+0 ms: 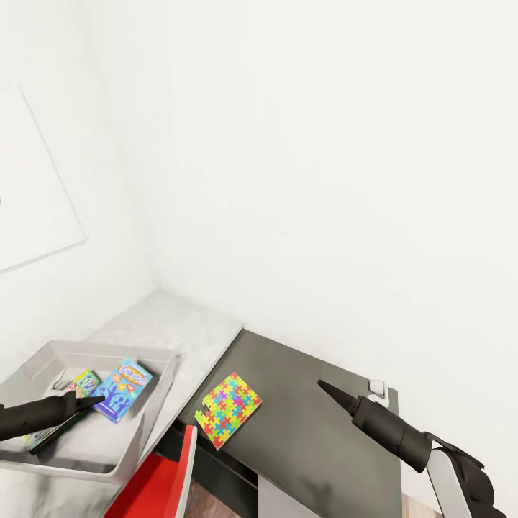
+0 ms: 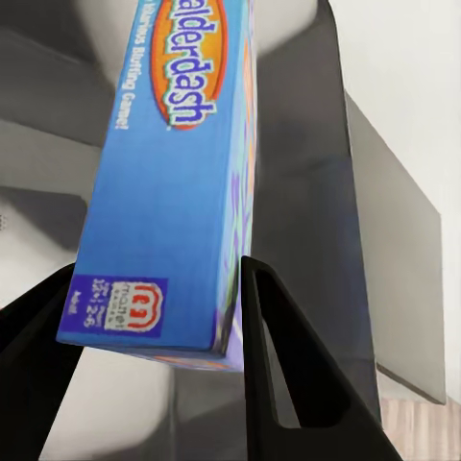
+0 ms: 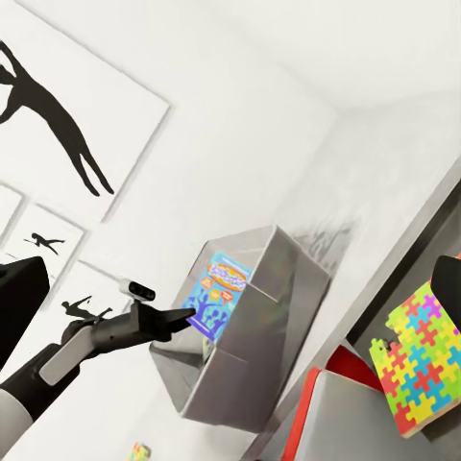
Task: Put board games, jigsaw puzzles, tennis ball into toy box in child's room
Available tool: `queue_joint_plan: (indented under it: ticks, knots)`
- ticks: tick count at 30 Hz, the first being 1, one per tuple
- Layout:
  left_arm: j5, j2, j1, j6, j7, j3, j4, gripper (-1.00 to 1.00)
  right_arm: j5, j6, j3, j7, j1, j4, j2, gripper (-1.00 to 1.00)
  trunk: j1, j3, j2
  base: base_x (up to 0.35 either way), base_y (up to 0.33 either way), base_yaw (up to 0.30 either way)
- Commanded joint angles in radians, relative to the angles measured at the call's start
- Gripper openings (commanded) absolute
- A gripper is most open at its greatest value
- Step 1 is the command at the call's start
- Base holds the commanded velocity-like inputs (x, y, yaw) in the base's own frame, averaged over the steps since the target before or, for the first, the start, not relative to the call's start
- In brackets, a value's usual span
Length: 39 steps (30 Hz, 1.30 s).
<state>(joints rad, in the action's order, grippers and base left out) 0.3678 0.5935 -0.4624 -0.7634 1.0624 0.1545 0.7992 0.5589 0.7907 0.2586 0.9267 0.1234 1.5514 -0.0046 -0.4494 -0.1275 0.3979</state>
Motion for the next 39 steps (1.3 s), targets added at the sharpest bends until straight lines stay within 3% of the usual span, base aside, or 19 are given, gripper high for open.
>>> queue_joint_plan:
  ticks: [1, 13, 14, 33, 37, 39]
  knots:
    - [0.003, 0.0, -0.001, -0.007, 0.002, 0.0, 0.0, -1.0, 0.003, 0.005, 0.001, 0.001, 0.001, 0.0, 0.0, 1.0, -0.001, -0.002, 0.002, 0.0, 0.0, 0.0]
    - [-0.001, 0.0, -0.001, -0.008, 0.006, 0.0, 0.0, -1.0, 0.003, 0.005, 0.002, 0.001, 0.001, 0.0, -0.001, 1.0, -0.001, -0.002, 0.002, 0.0, 0.0, 0.0]
    - [-0.001, 0.0, -0.001, -0.008, 0.007, 0.0, 0.0, 1.0, 0.003, 0.005, 0.002, 0.001, 0.001, 0.0, 0.0, 1.0, -0.001, -0.002, 0.002, 0.0, 0.0, 0.0]
    - [0.002, 0.003, -0.001, -0.009, 0.02, 0.004, -0.001, 1.0, 0.004, 0.006, 0.002, 0.002, 0.001, 0.0, -0.002, 1.0, -0.001, -0.002, 0.002, 0.0, 0.0, 0.0]
    - [0.009, 0.01, 0.0, -0.007, 0.075, 0.007, -0.001, 1.0, 0.005, 0.007, 0.002, 0.002, 0.001, 0.0, -0.002, 1.0, -0.001, -0.002, 0.002, 0.0, 0.0, 0.0]
    - [0.008, 0.012, 0.0, -0.006, 0.143, 0.008, -0.001, 1.0, 0.007, 0.007, 0.002, 0.003, 0.001, -0.001, -0.002, 1.0, -0.001, -0.002, 0.002, 0.0, 0.0, 0.0]
